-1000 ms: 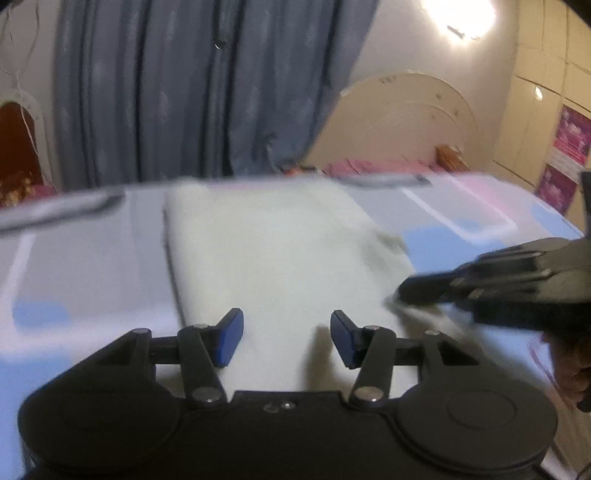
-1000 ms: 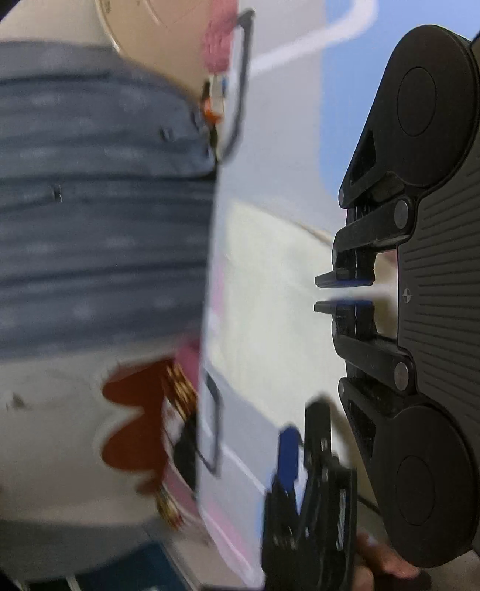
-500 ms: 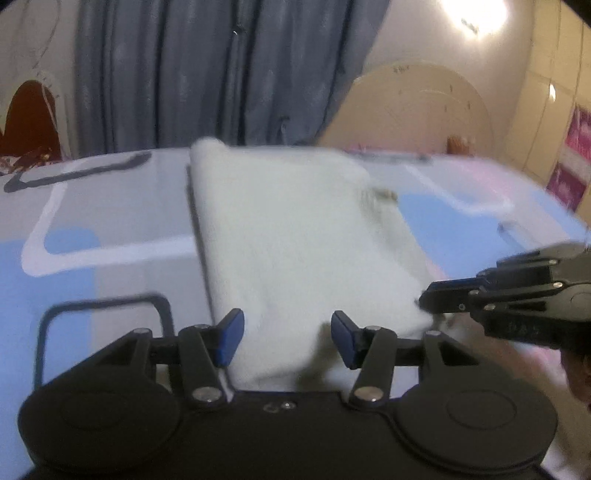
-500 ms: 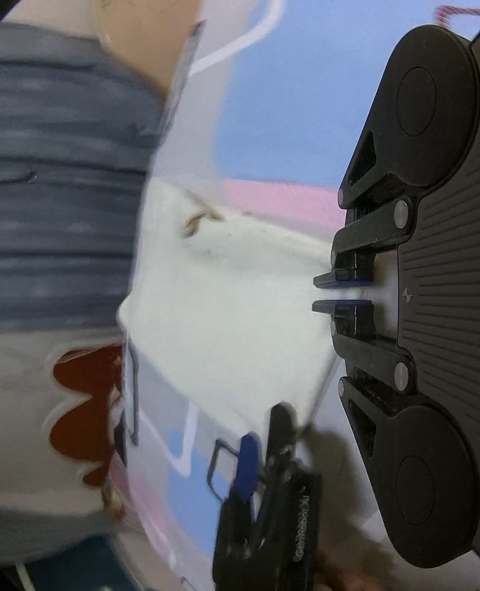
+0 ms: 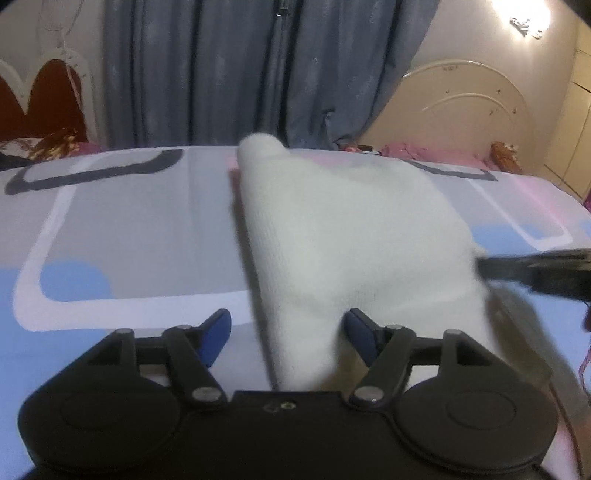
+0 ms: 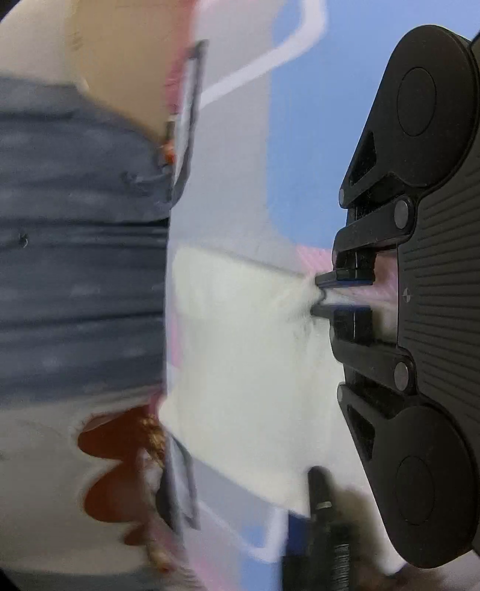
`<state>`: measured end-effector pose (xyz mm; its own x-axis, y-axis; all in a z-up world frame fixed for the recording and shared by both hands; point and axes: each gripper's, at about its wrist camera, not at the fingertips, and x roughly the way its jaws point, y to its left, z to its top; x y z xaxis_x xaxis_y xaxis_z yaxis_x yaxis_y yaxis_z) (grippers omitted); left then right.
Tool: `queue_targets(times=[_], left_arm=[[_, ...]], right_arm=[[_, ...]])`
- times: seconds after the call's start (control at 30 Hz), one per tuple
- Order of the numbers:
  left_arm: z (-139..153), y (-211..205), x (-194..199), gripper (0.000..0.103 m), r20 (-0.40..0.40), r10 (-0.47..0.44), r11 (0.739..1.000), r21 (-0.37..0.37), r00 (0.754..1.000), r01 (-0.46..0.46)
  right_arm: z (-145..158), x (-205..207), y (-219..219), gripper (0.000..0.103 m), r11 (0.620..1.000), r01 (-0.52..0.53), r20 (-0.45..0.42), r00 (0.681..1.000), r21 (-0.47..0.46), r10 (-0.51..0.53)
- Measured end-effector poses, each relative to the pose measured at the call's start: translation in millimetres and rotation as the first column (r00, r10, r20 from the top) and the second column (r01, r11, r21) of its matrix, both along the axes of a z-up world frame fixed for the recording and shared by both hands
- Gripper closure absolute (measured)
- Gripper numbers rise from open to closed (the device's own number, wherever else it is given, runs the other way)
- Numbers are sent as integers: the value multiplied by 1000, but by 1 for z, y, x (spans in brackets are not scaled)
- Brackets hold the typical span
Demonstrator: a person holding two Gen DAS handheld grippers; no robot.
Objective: Fold small clothes
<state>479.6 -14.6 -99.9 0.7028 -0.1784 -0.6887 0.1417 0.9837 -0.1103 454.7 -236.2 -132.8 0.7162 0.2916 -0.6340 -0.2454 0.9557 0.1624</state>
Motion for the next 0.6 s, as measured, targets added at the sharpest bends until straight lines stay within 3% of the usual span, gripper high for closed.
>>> queue_targets(times=[0.07,0.1,0.13,0.17,0.23,0.27,0.33,0.5,0.6], left_arm=[[7,4,-8,35,23,19,1000,-11,1000,-18],[10,8,-12,35,37,32,999,-34,999,-31],[9,10,-11,34,38,44,997,-64,998,-41],[9,15,-9,34,26,57,992,-111,998,-53],[8,24,-3,33,-7,80,970,-232,997,-80],[4,31,2,33,-39,94,943,-318,995,-102],[-1,40,10,33,-79,123,911,-387,989,-144],[-11,45,23,33,-150,100,898,-412,984,-154],[-14,47,30,33,-150,80,894,-426,985,-137]], right_arm=[[14,-13,-12,96,999,11,84,996,34,-14],[16,-16,-23,96,995,17,95,995,96,-26],[15,-15,-32,88,987,23,74,997,158,-35],[13,-12,-41,58,973,37,48,998,230,-49],[7,-5,-56,23,931,68,28,996,358,-84],[7,-1,-62,23,916,79,10,996,393,-90],[5,9,-67,23,894,78,-32,997,441,-71],[-9,37,-72,23,833,59,-114,993,551,5],[-24,41,-77,23,805,67,-151,988,589,28]])
